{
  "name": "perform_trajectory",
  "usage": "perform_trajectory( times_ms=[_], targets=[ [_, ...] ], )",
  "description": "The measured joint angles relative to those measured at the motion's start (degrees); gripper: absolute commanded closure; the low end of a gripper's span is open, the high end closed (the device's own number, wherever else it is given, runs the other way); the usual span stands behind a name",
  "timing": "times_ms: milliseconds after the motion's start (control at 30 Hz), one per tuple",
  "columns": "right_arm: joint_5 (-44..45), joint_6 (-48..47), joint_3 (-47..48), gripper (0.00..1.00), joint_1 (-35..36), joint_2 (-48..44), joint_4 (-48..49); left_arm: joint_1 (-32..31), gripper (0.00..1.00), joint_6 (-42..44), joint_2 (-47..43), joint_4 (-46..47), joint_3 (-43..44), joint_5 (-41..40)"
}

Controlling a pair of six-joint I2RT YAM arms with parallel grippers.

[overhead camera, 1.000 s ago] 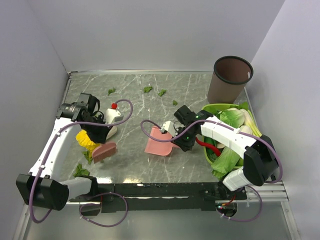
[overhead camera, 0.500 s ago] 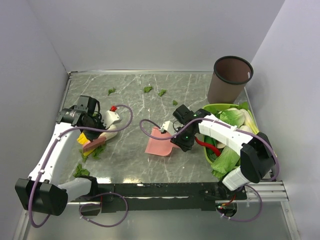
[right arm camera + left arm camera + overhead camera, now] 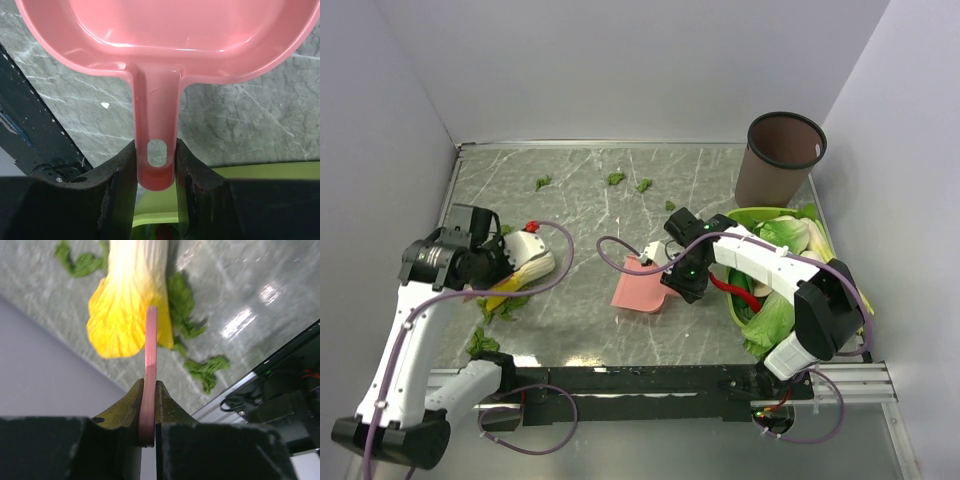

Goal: Sweep away the paper scraps from the table

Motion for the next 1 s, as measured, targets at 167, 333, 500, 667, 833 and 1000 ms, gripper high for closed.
perform_trajectory(
  times_ms=[167, 333, 500, 667, 833, 1000],
  targets=[
    [-0.39, 0.02, 0.59, 0.92, -0.04, 0.57, -0.98, 0.04, 0.99, 0.66, -4.81, -0.59, -0.24, -5.4],
    [-1.05, 0.0, 1.14, 0.92, -0.2, 1.36, -1.42, 0.37, 0.99, -0.22, -11.5, -0.94, -0.26, -11.28],
    [-1.6, 0.0, 1.95, 0.92, -0.42, 2.67, -1.95, 0.39, 0.99, -5.22, -16.15, -1.53, -0.46, -16.0],
    [-2.54, -0.04, 3.08, 0.92, -0.52, 4.61, -2.62, 0.39, 0.99, -10.25, -15.04, -1.36, -6.25, -16.72],
    [-2.69, -0.48, 3.3, 0.92, -0.52, 4.66, -2.86, 0.66, 0.99, -13.29, -7.13, -1.7, -11.39, -15.08],
    [-2.69, -0.42, 3.28, 0.93, -0.52, 4.63, -3.1, 0.76, 0.99, -14.82, -4.2, 0.42, -15.47, -13.62]
  ],
)
